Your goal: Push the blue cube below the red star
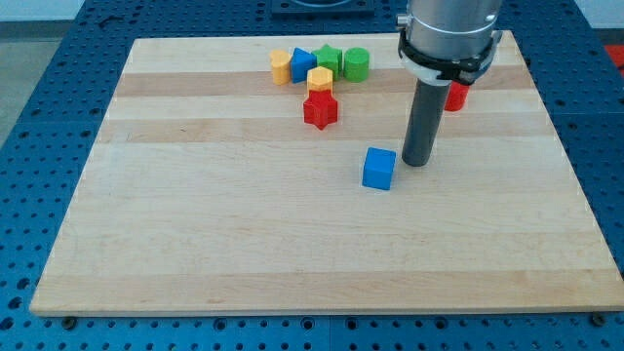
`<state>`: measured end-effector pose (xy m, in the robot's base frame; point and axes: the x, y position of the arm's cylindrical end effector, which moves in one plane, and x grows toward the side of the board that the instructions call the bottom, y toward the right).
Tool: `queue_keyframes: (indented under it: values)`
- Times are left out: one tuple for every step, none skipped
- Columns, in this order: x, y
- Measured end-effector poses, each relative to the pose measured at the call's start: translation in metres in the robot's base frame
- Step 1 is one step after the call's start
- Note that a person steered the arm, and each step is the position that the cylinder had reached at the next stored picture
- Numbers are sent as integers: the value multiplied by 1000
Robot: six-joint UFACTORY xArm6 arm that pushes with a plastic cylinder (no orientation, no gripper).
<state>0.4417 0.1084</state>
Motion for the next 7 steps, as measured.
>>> queue_keyframes:
  values:
    - [10,-21]
    - [13,-36]
    - [14,-38]
    - [22,-21]
    - [49,-26]
    - [73,-38]
    - [75,-55]
